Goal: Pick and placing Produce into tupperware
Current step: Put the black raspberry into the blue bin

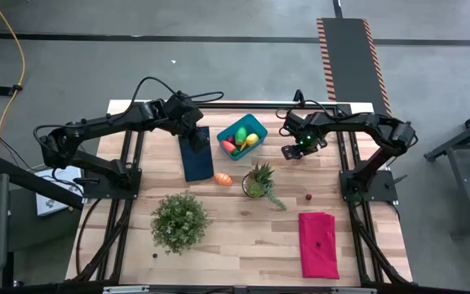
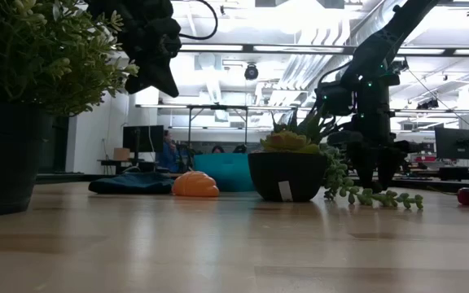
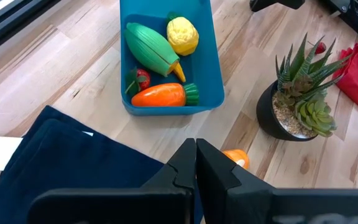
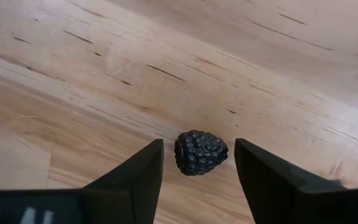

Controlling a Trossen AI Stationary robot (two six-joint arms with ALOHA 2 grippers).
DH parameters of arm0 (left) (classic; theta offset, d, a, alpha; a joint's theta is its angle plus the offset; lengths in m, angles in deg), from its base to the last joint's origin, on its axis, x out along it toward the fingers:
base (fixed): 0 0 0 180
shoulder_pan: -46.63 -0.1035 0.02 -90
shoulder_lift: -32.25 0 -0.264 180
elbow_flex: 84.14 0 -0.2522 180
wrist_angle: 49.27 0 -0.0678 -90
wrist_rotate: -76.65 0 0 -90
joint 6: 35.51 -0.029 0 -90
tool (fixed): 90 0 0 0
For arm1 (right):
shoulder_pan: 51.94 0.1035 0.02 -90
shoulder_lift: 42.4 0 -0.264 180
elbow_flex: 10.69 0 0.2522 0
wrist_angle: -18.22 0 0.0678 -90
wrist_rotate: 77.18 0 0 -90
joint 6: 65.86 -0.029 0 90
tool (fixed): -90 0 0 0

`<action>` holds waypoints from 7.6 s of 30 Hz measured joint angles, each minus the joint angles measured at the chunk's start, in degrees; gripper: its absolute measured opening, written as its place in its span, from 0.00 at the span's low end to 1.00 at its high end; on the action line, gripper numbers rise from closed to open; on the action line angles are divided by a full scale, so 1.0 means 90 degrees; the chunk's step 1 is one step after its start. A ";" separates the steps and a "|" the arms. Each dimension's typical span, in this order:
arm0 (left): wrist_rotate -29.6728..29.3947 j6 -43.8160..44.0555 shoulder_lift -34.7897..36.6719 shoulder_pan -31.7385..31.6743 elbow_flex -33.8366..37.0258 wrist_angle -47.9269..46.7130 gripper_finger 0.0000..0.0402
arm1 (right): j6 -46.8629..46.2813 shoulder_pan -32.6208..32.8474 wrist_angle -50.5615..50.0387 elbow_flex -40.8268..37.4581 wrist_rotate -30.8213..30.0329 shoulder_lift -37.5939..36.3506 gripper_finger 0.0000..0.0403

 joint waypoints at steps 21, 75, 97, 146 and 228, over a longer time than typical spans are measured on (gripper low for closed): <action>0.0000 0.0001 0.0000 -0.0001 0.0000 -0.0006 0.00 | 0.0068 0.0002 0.0006 0.0000 0.0041 0.0000 0.43; 0.0000 0.0000 0.0002 0.0000 0.0000 -0.0033 0.00 | 0.0454 0.0252 0.0340 0.1607 0.0436 -0.0066 0.29; 0.0002 -0.0119 0.0002 0.0000 0.0000 -0.0032 0.00 | 0.0770 0.0340 0.0338 0.3487 0.0517 -0.0066 0.29; 0.0404 0.0051 0.2070 -0.0002 -0.0001 0.0679 0.00 | 0.2007 0.0099 0.0771 0.6494 0.1450 0.0091 0.29; 0.0165 0.0406 0.2317 -0.0002 0.0000 -0.0044 0.00 | 0.4302 0.1504 -0.3023 0.8864 0.0344 0.4736 0.29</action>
